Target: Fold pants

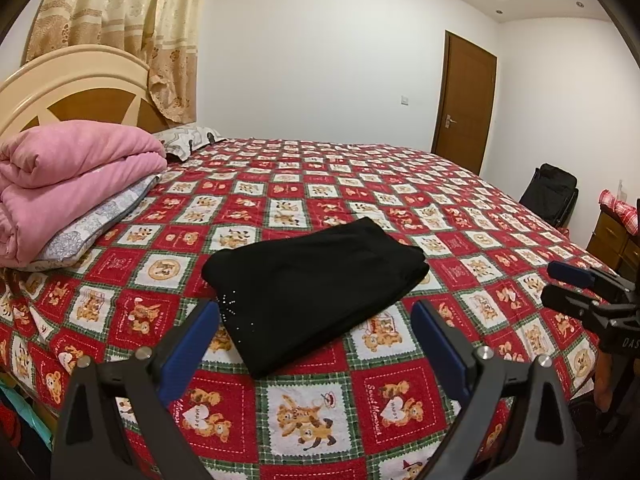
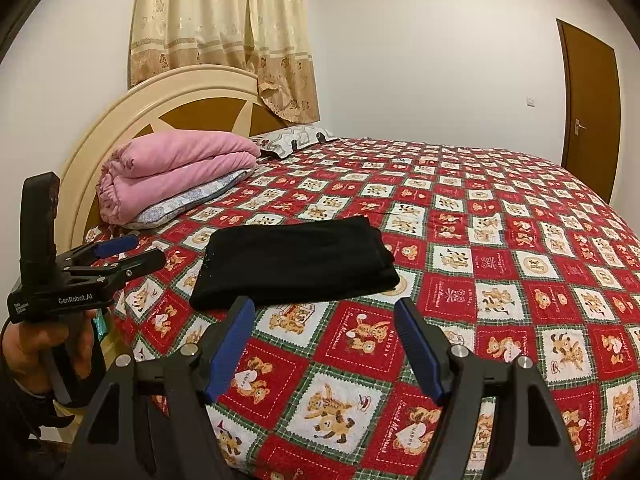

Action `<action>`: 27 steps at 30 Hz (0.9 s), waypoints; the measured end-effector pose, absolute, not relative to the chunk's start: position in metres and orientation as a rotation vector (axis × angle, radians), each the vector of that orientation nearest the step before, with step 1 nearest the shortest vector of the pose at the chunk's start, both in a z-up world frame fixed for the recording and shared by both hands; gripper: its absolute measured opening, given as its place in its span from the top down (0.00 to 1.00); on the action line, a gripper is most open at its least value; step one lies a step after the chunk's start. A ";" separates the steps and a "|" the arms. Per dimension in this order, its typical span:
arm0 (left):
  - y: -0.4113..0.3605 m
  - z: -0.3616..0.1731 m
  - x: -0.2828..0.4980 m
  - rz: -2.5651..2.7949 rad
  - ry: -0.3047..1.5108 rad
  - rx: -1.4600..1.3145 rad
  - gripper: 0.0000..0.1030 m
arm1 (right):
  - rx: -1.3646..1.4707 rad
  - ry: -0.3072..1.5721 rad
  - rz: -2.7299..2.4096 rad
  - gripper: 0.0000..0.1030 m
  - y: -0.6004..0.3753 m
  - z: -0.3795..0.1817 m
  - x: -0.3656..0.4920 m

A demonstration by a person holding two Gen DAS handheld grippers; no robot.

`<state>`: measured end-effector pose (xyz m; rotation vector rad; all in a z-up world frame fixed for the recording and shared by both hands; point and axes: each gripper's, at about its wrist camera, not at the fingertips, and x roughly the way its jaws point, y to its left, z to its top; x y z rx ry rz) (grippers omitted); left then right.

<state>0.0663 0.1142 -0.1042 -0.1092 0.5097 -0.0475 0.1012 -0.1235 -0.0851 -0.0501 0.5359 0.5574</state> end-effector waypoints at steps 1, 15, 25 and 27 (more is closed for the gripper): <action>0.114 -0.105 0.067 -0.044 0.512 -0.105 0.04 | -0.050 0.537 0.558 0.29 -0.124 -0.085 0.102; 0.115 -0.101 0.066 -0.008 0.518 -0.089 0.03 | -0.052 0.538 0.558 0.29 -0.121 -0.089 0.099; 0.109 -0.091 0.062 0.044 0.482 -0.043 0.01 | -0.070 0.542 0.563 0.29 -0.116 -0.092 0.099; 0.109 -0.091 0.062 0.049 0.481 -0.036 0.00 | -0.078 0.545 0.565 0.29 -0.115 -0.094 0.098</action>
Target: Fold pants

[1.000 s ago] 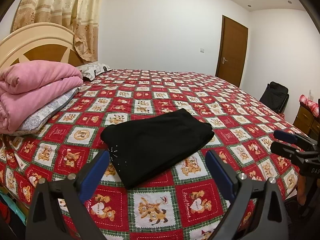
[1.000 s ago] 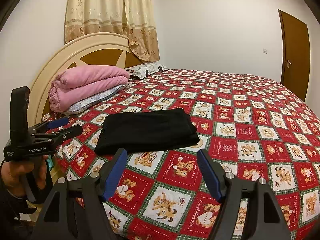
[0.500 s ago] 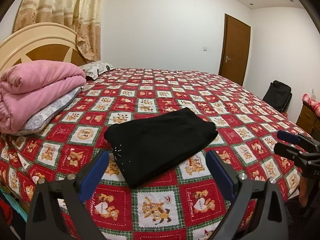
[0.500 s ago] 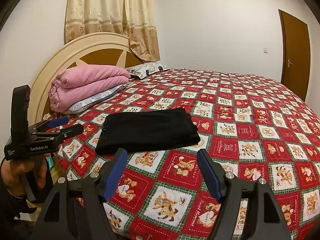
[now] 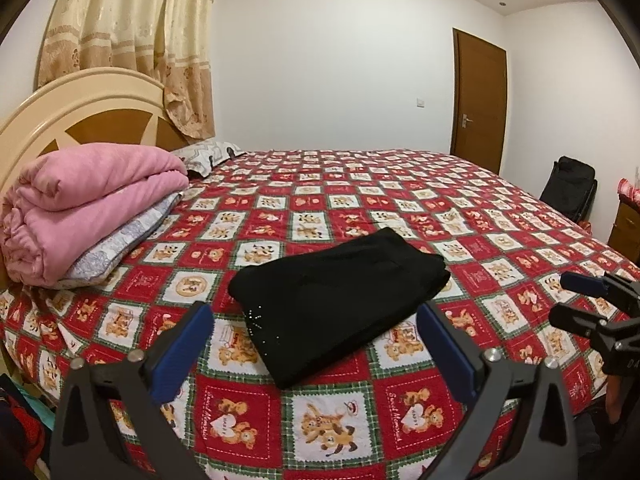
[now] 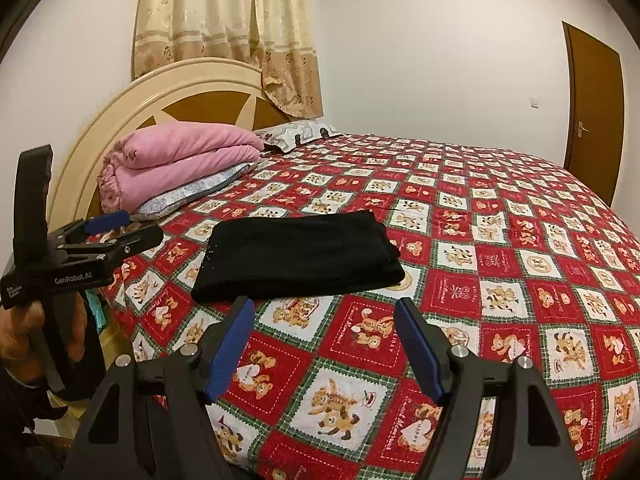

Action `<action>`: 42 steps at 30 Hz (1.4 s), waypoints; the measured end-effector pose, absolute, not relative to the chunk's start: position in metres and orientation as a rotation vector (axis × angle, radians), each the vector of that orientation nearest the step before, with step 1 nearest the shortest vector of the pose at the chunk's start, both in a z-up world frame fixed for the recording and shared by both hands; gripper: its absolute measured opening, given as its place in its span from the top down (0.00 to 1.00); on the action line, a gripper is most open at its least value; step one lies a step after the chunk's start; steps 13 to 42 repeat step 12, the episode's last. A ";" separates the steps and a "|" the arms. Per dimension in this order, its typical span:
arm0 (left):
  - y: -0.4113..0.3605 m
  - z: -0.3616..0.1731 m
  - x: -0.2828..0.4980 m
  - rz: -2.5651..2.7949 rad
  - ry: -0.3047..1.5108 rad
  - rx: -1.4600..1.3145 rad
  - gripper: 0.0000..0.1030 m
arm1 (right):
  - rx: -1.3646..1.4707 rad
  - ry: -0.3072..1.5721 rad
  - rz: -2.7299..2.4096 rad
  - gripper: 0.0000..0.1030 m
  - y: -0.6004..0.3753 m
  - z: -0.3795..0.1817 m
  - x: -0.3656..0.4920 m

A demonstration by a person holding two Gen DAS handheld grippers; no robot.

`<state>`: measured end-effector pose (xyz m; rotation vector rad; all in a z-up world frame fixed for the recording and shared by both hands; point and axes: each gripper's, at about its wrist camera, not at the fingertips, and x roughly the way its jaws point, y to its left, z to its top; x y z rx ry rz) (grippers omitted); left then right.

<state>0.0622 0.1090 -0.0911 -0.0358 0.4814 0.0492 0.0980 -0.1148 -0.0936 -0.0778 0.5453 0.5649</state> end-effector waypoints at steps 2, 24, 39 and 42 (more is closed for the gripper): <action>0.109 -0.092 0.064 0.066 0.491 -0.031 0.00 | -0.084 0.550 0.565 0.29 -0.113 -0.095 0.098; 0.107 -0.096 0.063 0.054 0.489 -0.024 0.00 | -0.113 0.575 0.573 0.29 -0.106 -0.103 0.097; 0.107 -0.096 0.063 0.054 0.489 -0.024 0.00 | -0.113 0.575 0.573 0.29 -0.106 -0.103 0.097; 0.107 -0.096 0.063 0.054 0.489 -0.024 0.00 | -0.113 0.575 0.573 0.29 -0.106 -0.103 0.097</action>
